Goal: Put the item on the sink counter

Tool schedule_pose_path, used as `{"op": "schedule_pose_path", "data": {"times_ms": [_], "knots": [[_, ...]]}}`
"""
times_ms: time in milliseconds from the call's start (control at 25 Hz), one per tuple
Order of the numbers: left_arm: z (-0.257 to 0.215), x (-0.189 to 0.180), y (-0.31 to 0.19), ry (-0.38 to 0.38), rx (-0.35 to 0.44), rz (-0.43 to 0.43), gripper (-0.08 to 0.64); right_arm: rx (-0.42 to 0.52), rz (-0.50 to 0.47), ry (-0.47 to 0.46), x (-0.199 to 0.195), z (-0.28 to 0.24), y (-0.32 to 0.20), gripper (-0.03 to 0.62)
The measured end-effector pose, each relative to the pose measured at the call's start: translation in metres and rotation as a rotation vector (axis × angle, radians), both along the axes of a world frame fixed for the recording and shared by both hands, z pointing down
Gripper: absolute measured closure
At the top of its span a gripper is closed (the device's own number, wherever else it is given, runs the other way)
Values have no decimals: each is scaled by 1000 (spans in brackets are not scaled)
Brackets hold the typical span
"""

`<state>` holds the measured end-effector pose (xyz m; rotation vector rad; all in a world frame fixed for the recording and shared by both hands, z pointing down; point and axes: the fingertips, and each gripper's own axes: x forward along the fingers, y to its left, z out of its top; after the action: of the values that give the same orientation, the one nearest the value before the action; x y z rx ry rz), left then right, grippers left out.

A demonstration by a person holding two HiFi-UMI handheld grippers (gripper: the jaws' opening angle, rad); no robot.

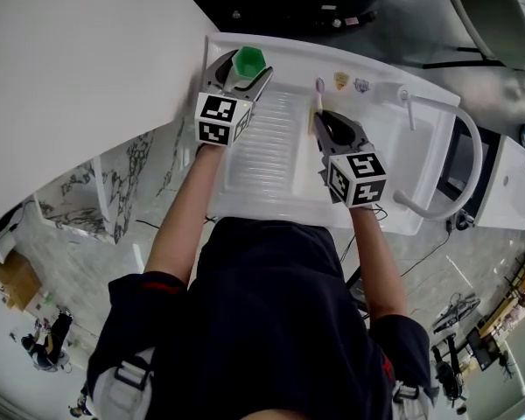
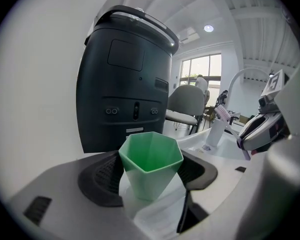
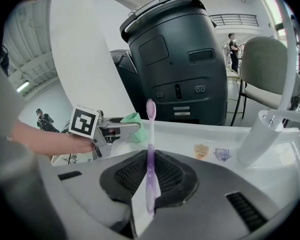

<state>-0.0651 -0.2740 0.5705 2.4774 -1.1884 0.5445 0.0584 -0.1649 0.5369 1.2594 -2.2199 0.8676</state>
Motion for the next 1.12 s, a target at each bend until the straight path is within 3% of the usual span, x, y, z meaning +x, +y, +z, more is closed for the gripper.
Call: {"op": "schedule_pose_path", "data": {"times_ms": [760, 1120], "knots": [[-3, 1, 4, -11, 11, 12, 236, 1, 3, 1, 5, 0, -2, 529], [-6, 2, 6, 25, 19, -2, 229, 1, -9, 0, 3, 1, -2, 529]]}}
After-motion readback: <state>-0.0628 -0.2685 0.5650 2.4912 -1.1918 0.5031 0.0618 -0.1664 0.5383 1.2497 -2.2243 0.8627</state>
